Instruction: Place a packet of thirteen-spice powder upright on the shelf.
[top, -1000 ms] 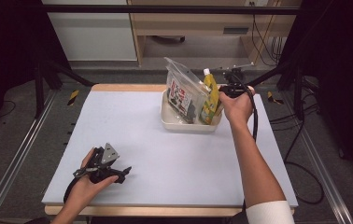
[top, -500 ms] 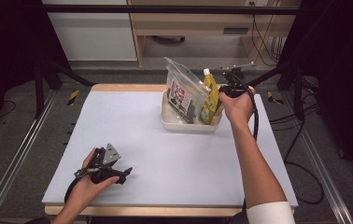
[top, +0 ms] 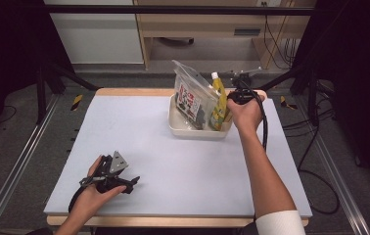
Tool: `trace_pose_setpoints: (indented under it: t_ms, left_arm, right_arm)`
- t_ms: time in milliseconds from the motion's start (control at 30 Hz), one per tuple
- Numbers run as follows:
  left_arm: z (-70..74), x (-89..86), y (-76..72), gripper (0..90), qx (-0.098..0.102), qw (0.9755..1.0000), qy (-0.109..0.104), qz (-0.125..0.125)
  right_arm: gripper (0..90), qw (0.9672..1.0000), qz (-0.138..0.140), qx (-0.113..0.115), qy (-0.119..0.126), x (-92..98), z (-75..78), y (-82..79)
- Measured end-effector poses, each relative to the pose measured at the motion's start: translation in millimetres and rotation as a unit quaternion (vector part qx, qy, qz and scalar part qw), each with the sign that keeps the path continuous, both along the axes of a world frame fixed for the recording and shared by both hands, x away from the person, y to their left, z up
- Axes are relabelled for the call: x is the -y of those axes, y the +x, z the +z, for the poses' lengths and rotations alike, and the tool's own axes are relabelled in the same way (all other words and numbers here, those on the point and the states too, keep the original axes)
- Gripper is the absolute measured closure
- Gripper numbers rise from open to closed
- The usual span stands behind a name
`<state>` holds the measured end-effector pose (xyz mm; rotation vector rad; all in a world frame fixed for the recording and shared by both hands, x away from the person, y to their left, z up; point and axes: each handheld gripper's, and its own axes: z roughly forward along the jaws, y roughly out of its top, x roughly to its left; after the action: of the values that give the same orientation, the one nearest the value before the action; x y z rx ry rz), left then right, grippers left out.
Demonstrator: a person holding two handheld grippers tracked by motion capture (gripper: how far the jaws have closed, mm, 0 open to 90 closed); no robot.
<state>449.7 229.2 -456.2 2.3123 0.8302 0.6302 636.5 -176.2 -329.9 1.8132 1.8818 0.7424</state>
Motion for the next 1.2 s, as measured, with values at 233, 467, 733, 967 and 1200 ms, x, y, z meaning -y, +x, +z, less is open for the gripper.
trace_pose_setpoints:
  t_ms: [233,467,733,967,1200]
  left_arm:
    - [1.1,-1.3,0.4,6.4,0.004,1.0,0.001,0.0]
    - [3.0,-3.8,0.7,6.6,0.007,1.0,-0.003,0.003]
    - [4.5,-7.2,1.5,6.6,0.01,0.9999,-0.001,0.007]
    - [4.7,-9.2,2.0,6.6,0.011,0.9999,-0.003,0.01]
    - [5.3,-12.6,2.4,6.4,0.015,0.9997,-0.006,0.017]
  right_arm:
    - [67.7,1.0,-0.002,-0.007,-0.002,-5.3,-11.6,4.3]
    - [60.5,0.9998,0.003,0.019,0.003,-2.2,-8.2,-1.5]
    - [58.6,0.998,0.021,0.06,0.004,3.2,7.2,-17.1]
    - [54.4,0.9938,0.041,0.103,0.011,5.1,15.2,-32.8]
    - [40.6,0.9879,0.059,0.143,0.016,6.8,22.9,-52.9]
